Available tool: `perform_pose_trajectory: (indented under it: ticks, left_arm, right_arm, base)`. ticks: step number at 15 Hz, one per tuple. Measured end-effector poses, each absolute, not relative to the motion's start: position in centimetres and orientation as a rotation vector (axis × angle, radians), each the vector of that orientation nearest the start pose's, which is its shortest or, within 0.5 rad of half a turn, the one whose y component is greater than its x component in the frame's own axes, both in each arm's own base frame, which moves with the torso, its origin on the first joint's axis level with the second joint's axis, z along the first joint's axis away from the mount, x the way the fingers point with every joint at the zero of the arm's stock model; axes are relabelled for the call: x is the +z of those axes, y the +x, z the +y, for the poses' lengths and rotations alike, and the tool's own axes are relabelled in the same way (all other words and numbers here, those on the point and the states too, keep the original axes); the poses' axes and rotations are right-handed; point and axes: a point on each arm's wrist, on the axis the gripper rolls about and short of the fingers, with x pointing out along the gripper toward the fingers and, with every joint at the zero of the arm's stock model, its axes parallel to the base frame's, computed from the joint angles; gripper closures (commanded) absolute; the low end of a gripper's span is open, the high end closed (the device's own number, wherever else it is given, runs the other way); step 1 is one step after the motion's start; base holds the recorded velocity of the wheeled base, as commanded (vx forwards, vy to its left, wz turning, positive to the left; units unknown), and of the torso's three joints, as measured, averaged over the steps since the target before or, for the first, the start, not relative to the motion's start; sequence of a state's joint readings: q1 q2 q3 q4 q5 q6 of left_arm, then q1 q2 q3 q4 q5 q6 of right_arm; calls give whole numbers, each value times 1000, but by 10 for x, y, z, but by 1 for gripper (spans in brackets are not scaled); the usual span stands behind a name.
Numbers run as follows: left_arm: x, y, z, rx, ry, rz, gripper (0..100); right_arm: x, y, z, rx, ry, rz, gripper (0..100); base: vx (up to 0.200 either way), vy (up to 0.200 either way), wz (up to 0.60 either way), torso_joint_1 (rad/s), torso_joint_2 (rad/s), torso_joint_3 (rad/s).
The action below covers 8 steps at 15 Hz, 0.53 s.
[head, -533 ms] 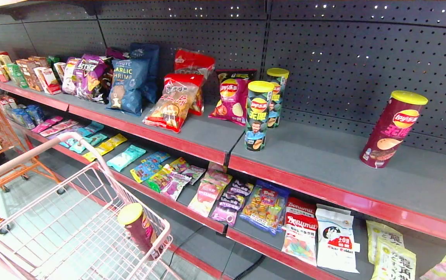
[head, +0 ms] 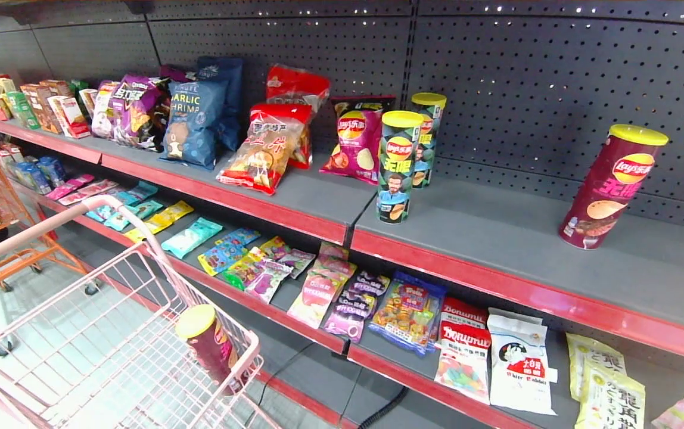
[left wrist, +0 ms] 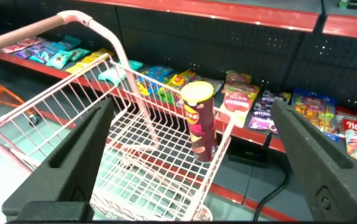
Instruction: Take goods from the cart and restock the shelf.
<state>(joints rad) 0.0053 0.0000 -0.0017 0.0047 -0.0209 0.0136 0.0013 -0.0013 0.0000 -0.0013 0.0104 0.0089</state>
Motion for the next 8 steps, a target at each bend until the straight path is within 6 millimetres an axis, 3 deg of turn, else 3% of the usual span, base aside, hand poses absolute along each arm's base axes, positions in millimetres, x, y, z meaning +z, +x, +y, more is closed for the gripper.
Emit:
perform_pose_trajectory:
  ticks: [8]
  left_arm:
    - [76, -23, -1, -16, 14, 2, 0]
  right_arm:
    - [76, -23, 0, 10, 12, -2, 0]
  base:
    - [0, 0, 0, -165, 413, 250]
